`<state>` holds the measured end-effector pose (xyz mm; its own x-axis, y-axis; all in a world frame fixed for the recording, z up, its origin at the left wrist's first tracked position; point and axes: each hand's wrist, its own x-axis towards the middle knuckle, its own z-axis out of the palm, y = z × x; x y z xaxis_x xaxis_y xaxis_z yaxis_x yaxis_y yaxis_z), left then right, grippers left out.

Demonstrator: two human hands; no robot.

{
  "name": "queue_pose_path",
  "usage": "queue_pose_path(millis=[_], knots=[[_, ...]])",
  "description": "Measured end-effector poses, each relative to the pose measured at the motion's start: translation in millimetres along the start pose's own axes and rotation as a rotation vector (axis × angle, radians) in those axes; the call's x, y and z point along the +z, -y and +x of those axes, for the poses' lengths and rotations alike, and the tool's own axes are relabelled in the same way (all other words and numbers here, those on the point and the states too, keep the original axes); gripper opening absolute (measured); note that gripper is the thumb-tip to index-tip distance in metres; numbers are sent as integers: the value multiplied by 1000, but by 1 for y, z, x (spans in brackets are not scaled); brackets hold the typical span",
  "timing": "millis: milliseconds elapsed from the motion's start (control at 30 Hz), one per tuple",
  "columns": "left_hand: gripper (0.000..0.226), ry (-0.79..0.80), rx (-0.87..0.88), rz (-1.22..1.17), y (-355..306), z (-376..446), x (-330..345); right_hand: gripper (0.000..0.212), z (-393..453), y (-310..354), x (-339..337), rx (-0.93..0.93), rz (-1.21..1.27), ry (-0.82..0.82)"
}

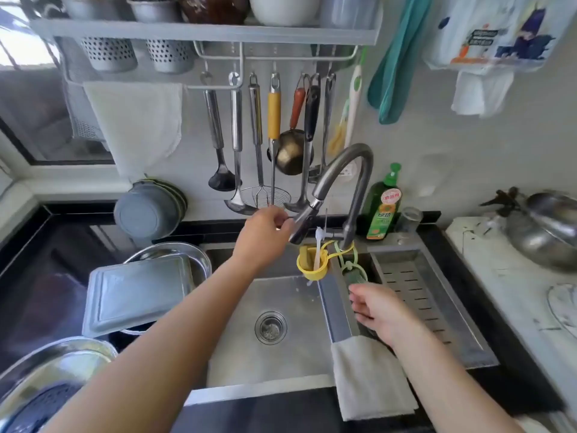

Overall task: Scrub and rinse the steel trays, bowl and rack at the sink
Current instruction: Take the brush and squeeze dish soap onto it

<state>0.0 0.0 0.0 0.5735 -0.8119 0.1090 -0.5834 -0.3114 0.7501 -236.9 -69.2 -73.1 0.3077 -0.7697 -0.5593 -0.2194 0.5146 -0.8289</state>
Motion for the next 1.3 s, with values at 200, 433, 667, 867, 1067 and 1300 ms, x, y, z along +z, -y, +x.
queue_pose_path(millis=[200, 433, 667, 867, 1067, 1300], knots=[[49, 134, 92, -43, -17, 23, 34, 26, 7, -48, -6, 139, -122, -126], [24, -7, 54, -31, -17, 36, 58, 16, 25, -47, -38, 110, -168, -86], [21, -179, -33, -43, -35, 66, 55, 14, 85, -26, -36, 128, -350, 114], [49, -288, -12, 65, -23, 49, 61, 23, 150, -14, 18, 16, -500, 169], [18, -255, 344, 467, 61, -14, 65, 28, 239, -19, 74, -274, -820, -151], [29, 249, -327, 432, 161, -19, 73, 26, 289, -38, 105, -322, -1006, -426]])
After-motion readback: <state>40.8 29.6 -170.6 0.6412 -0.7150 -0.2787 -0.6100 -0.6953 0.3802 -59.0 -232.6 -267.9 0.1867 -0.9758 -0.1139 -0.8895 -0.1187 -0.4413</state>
